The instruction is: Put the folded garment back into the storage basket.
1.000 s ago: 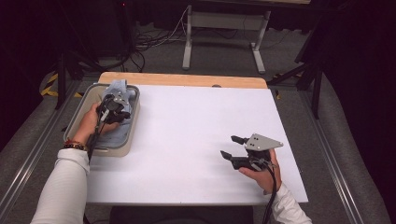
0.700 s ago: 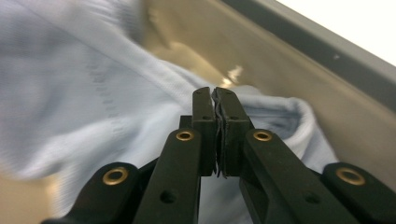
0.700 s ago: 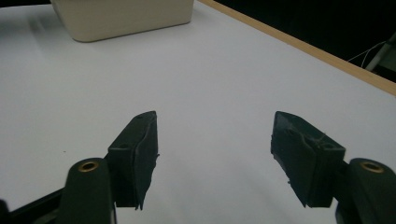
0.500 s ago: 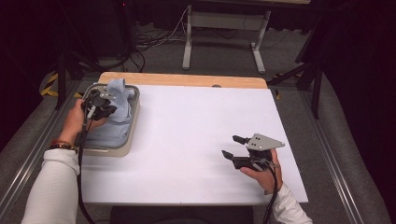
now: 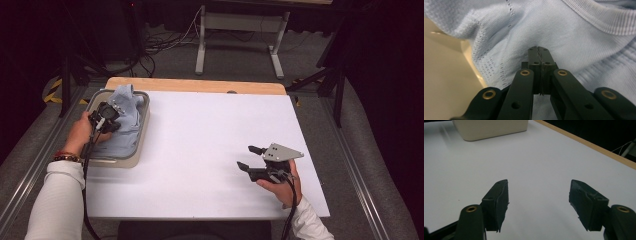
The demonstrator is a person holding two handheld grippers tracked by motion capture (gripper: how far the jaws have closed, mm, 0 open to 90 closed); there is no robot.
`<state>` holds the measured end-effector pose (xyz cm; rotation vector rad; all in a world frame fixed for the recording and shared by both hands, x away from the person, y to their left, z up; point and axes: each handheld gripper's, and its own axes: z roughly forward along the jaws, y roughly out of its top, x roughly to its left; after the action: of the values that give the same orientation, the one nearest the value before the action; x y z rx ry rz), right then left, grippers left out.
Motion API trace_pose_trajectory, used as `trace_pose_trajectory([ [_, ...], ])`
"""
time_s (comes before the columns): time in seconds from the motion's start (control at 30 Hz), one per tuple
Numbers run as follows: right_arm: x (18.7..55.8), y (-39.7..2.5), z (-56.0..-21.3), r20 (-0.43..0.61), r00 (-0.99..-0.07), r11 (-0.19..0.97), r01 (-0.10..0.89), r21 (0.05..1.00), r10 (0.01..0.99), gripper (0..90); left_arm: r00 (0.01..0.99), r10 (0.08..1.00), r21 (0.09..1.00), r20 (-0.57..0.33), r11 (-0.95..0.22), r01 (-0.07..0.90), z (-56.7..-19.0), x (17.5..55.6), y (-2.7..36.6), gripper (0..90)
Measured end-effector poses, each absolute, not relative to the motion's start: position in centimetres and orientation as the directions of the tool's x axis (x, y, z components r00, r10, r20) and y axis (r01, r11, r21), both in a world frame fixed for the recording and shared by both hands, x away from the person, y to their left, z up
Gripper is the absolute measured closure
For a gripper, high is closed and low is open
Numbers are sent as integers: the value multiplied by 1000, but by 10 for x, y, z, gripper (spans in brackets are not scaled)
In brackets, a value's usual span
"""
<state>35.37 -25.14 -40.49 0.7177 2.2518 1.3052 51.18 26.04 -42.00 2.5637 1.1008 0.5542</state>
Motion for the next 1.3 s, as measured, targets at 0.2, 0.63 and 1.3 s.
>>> trace_pose_trajectory([
  [0.2, 353, -252, -406, -118, -770, 428, 214, 878, 627, 329, 643, 735, 403, 216, -667, 627, -422, 512, 259, 898],
  [0.63, 352, -253, -404, -129, -761, 425, 206, 881, 636, 329, 581, 779, 595, 234, -588, 548, -405, 501, 261, 897],
  [1.3, 352, -251, -404, -130, -765, 433, 208, 877, 631, 327, 713, 655, 412, 251, -739, 534, -424, 506, 229, 898],
])
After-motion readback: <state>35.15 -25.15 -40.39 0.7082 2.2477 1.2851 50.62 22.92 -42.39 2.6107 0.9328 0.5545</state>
